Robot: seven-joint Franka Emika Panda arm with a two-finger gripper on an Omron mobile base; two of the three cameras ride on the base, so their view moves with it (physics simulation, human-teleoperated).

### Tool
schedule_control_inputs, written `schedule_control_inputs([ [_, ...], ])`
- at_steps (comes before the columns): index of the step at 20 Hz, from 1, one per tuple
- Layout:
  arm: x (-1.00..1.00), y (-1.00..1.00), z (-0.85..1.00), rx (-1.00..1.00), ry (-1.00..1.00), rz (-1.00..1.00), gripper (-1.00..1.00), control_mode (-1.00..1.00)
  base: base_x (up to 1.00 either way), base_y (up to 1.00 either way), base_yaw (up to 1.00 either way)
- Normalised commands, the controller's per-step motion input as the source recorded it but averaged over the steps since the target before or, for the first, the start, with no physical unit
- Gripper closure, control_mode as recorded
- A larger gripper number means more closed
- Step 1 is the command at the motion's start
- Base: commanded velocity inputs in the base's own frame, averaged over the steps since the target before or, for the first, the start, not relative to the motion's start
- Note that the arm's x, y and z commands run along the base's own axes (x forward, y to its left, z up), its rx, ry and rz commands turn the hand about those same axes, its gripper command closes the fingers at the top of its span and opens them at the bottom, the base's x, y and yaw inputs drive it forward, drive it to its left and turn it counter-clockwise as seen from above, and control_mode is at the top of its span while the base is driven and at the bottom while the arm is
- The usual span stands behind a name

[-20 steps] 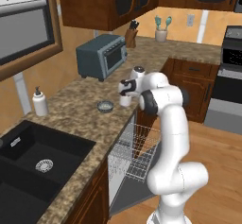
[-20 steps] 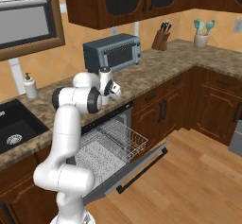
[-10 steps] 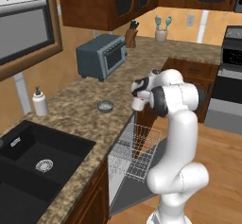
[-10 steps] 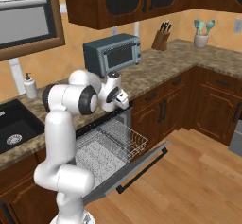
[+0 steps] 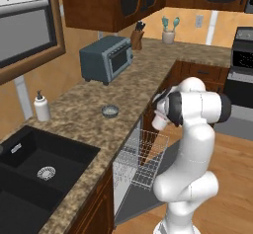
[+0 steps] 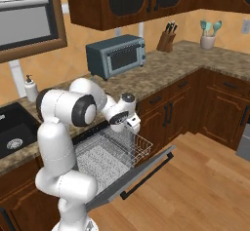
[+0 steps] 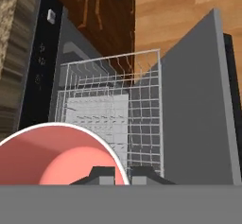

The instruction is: Pick up the cup and bowl from the counter, place them in the dishwasher, and close the dishwasher door.

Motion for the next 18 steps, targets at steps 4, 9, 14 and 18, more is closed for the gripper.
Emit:
schedule_control_inputs([
  [4,-0.14,-0.01,-0.84,0.18,0.02,-0.01,1.0,-1.0,0.0,0.0,0.0],
  [9,0.05,0.19,-0.82,0.09,0.0,0.0,1.0,-1.0,0.0,0.0,0.0],
  [14,0.04,0.38,-0.79,0.0,0.0,0.0,1.0,-1.0,0.0,0.0,0.0],
  [18,0.28,0.44,-0.62,0.0,0.0,0.0,1.0,-1.0,0.0,0.0,0.0],
])
